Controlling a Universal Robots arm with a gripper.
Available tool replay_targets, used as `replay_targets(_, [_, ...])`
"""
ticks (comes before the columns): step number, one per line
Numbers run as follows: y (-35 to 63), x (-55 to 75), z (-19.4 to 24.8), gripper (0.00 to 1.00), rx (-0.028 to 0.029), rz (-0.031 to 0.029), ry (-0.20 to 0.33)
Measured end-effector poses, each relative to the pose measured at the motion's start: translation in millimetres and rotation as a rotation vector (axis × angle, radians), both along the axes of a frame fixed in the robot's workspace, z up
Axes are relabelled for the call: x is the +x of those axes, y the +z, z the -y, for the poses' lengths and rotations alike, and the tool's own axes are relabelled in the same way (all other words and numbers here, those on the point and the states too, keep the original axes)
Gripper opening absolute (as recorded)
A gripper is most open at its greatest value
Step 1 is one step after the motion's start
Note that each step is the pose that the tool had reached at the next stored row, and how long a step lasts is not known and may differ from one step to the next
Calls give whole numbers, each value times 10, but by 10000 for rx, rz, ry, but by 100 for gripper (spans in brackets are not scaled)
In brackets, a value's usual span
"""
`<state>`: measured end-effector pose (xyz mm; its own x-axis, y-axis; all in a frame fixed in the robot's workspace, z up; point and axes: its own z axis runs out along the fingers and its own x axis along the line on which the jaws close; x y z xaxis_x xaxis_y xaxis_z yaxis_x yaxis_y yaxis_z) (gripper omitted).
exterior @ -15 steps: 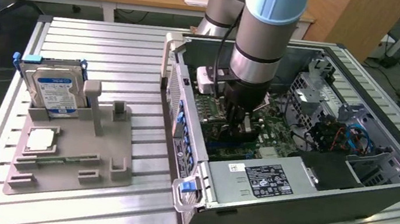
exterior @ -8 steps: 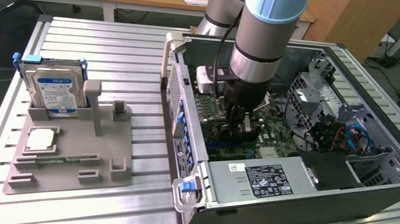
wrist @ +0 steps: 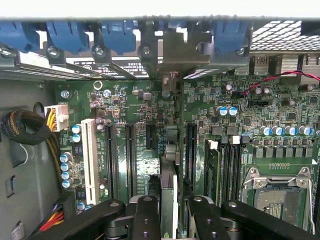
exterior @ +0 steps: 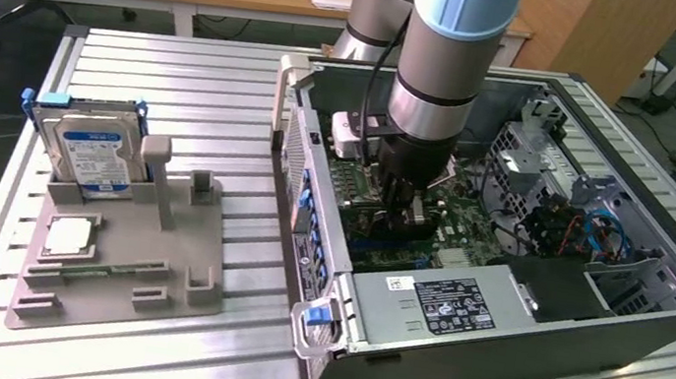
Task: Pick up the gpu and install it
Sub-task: 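Insert the gpu into the slot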
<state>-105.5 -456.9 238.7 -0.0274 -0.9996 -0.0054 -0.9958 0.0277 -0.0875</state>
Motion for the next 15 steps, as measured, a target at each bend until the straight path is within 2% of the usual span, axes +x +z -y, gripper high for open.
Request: replay_targets(15, [-22, -4, 0, 26, -1, 0, 0])
